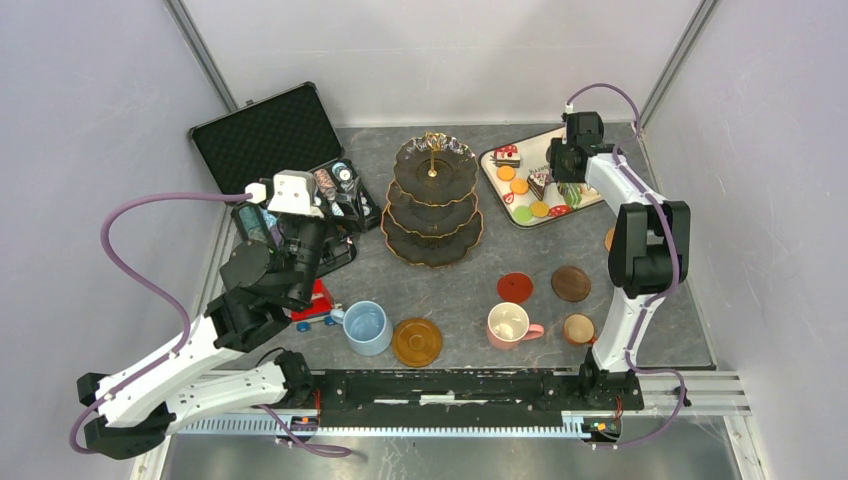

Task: Serve the afternoon tea

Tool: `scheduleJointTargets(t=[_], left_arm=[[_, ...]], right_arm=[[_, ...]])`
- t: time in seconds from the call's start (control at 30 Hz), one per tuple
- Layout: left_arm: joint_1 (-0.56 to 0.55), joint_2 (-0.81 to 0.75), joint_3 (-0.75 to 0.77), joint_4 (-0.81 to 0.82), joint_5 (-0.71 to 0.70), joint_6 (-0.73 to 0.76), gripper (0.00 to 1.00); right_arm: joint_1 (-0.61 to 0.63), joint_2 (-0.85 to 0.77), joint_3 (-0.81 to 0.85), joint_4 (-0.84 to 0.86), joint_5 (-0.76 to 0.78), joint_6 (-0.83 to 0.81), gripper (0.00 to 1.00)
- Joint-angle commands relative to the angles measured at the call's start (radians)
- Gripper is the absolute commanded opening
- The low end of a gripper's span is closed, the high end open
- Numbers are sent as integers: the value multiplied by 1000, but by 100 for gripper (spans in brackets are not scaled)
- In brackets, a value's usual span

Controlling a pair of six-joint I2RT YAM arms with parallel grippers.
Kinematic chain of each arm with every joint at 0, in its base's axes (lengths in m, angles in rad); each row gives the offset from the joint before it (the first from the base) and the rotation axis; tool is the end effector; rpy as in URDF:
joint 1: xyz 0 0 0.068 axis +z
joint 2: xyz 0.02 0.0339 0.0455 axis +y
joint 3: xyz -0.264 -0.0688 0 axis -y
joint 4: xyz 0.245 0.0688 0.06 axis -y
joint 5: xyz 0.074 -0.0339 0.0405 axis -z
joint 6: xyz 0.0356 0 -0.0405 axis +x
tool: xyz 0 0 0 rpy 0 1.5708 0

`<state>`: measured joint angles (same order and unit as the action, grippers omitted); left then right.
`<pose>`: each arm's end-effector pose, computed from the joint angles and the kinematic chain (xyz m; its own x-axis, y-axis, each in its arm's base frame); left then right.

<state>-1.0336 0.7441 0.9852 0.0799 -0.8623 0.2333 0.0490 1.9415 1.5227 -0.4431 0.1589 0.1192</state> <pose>0.0957 -0.1078 0.4397 0.2011 -0.0436 -0.9786 0.1478 0.9889 -0.0137 0.4347 0.0157 0.2319 -0.7463 0.0810 -0.6607 0.1443 0.9886 -0.0418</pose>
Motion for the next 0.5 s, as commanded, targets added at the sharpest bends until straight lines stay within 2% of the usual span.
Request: scheduleJointTargets(t=[0.0, 0.17, 0.33, 0.47], left_arm=[[2, -2, 1, 40, -3, 23, 100], [2, -1, 1, 40, -3, 21, 100], [2, 0, 2, 40, -3, 20, 100], [1, 2, 0, 38, -2, 16, 100]], right_arm=[[-7, 18, 51, 44, -14, 15, 50], [-7, 28, 58, 49, -16, 8, 48], [-7, 4, 51, 39, -16, -5, 31], [-6, -93, -23, 63, -11, -8, 26]])
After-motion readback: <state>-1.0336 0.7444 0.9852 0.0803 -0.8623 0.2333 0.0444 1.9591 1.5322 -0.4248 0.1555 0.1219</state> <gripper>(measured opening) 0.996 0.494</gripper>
